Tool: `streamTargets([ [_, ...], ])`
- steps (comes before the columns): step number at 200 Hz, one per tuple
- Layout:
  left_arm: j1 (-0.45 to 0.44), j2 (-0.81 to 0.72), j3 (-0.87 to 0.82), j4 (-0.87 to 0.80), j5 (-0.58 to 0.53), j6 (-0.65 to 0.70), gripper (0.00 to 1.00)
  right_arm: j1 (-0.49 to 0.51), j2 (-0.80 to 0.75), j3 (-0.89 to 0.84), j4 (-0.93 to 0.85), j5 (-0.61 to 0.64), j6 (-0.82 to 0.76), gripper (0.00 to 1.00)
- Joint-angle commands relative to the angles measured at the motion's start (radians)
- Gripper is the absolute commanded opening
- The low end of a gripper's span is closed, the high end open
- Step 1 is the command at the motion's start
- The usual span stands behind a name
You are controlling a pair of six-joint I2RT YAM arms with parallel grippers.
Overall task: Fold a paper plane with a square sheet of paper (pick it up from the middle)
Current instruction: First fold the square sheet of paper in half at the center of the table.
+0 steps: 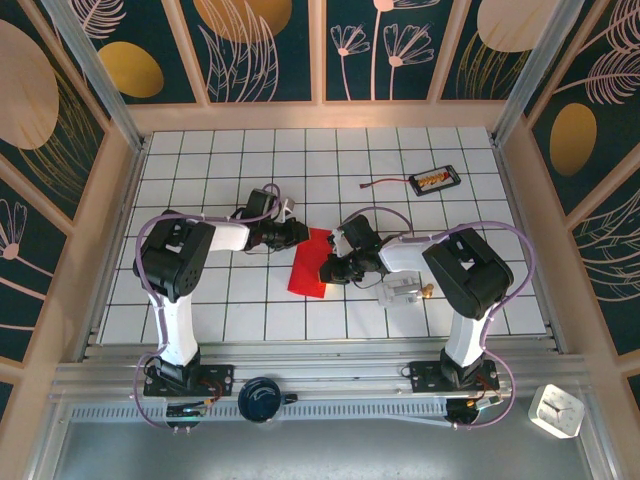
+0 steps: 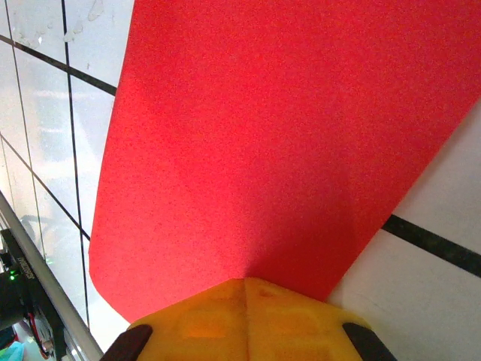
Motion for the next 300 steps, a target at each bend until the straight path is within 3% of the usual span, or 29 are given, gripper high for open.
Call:
streamTargets([
  [1,0.042,0.01,0.028,-0.023,-0.107,0.036,0.18,-0.007,0.093,-0.06,-0.155,0.184,-0.034,0.07],
  [78,-0.025,-0.054,0.047,0.032,0.005,-0.007,0.27,-0.006,0.093,-0.06,-0.155,0.19,-0.031,0.07],
  [121,-0.023,0.025,0.091,-0.011,-0.036,0.022,0.26,-0.007,0.099,-0.054,-0.154,0.19,-0.036,0.07],
  [195,0.053,0.077,0.085,-0.031,-0.084,0.047,0.24,-0.006,0.088,-0.059,-0.162,0.195,-0.036,0.07],
  [256,0.045,-0.151,-0.051,0.02,-0.073,-0.001,0.33,-0.008,0.096,-0.052,-0.165,0.198,-0.037,0.07],
  [300,-0.063,-0.284,-0.239,0.021,0.001,-0.047,0.34,-0.009,0.1,-0.043,-0.172,0.2,-0.041,0.07],
])
